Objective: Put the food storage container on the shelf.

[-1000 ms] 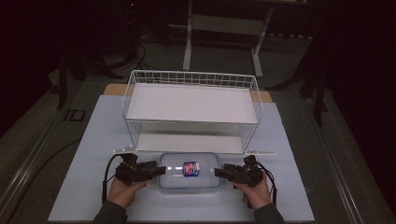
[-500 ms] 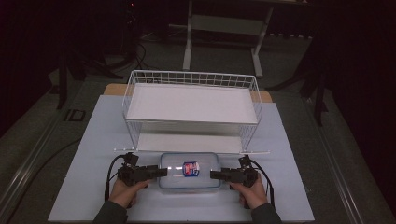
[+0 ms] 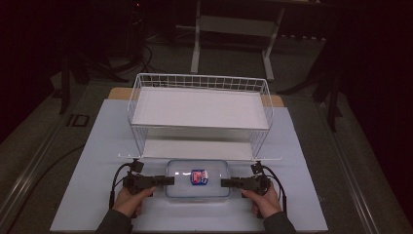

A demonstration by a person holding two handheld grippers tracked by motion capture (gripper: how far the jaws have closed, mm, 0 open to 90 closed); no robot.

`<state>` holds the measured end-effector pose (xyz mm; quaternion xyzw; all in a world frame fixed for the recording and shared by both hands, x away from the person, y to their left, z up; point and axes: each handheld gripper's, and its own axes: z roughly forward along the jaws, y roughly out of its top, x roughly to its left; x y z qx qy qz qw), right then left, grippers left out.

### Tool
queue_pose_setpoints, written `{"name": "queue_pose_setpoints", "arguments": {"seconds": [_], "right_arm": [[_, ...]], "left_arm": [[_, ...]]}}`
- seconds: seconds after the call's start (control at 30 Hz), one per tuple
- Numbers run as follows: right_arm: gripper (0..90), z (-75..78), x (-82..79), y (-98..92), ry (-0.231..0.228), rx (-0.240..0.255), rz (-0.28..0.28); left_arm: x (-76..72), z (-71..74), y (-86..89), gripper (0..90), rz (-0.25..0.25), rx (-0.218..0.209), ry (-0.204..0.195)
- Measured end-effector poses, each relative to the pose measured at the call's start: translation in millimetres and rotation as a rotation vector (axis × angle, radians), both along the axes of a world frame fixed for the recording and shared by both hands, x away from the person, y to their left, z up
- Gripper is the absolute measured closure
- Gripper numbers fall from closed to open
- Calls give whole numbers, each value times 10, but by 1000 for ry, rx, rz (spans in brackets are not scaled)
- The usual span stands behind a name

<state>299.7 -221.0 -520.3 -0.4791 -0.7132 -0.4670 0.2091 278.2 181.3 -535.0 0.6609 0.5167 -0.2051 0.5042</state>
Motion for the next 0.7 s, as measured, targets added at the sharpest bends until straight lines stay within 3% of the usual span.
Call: {"name": "queue_pose_setpoints", "arguments": {"seconds": [0.1, 0.2, 0.37, 0.7], "right_arm": [[413, 18, -19, -2, -6, 12, 19], [414, 23, -28, -2, -9, 6, 23], [462, 42, -49, -34, -3, 33, 17], [522, 91, -104, -66, -15, 42, 15]], "left_arm": [[-8, 10, -28, 283, 1, 10, 6], [-18, 32, -4, 319, -1, 1, 18], [-77, 100, 58, 480, -1, 9, -11], [-195, 215, 66, 543, -1, 26, -58]]}}
